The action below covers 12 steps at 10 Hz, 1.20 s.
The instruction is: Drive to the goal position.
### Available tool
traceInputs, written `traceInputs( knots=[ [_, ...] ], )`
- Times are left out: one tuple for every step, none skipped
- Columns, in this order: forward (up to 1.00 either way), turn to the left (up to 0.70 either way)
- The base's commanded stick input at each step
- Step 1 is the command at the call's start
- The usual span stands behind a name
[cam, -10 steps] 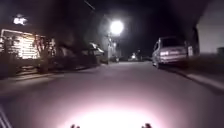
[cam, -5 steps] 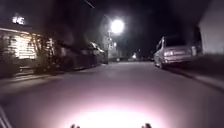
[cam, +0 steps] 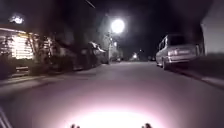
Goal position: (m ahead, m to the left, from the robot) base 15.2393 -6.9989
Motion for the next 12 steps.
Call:
traceInputs(
  knots=[
    [0.7, 0.0],
    [0.7, 0.0],
    [0.7, 0.0],
    [0.7, 0.0],
    [0.7, 0.0],
    [0.7, 0.0],
    [0.7, 0.0],
    [0.7, 0.0],
    [0.7, 0.0],
    [0.7, 0.0],
    [0.7, 0.0],
    [0.7, 0.0]
  ],
)
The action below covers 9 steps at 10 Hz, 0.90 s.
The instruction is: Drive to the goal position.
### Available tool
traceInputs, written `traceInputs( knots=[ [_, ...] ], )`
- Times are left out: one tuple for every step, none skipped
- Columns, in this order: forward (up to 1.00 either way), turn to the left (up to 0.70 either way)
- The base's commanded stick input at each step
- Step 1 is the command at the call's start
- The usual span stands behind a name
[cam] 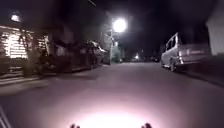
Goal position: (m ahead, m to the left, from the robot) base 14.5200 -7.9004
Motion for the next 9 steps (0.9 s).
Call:
traceInputs(
  knots=[
    [0.7, 0.0],
    [0.7, 0.0],
    [0.7, 0.0],
    [0.7, 0.0],
    [0.7, 0.0],
    [0.7, 0.0],
    [0.7, 0.0],
    [0.7, 0.0],
    [0.7, 0.0]
  ],
)
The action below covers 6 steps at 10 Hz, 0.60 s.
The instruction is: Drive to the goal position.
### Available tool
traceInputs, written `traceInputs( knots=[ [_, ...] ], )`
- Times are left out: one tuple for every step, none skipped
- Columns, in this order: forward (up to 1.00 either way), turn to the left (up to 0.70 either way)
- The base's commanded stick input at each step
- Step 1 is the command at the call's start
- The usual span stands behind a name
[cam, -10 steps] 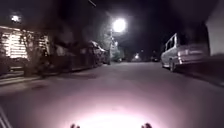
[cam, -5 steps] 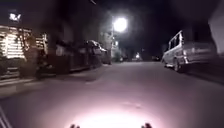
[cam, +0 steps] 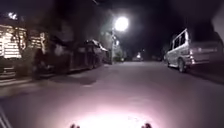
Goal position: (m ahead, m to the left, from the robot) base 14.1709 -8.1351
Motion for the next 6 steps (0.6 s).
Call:
traceInputs(
  knots=[
    [0.7, 0.0],
    [0.7, 0.0],
    [0.7, 0.0],
    [0.7, 0.0],
    [0.7, 0.0],
    [0.7, 0.0]
  ],
)
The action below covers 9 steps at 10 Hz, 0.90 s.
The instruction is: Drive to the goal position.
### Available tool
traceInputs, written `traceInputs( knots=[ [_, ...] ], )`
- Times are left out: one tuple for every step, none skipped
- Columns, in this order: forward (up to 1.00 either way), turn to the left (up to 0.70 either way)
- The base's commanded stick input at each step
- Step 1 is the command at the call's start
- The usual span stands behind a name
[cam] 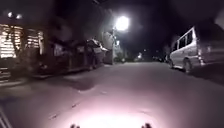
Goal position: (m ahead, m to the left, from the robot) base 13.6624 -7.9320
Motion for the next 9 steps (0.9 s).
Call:
traceInputs(
  knots=[
    [0.7, 0.0],
    [0.7, 0.0],
    [0.7, 0.0],
    [0.7, 0.0],
    [0.7, 0.0],
    [0.7, 0.0],
    [0.7, 0.0],
    [0.7, 0.0],
    [0.7, 0.0]
  ],
)
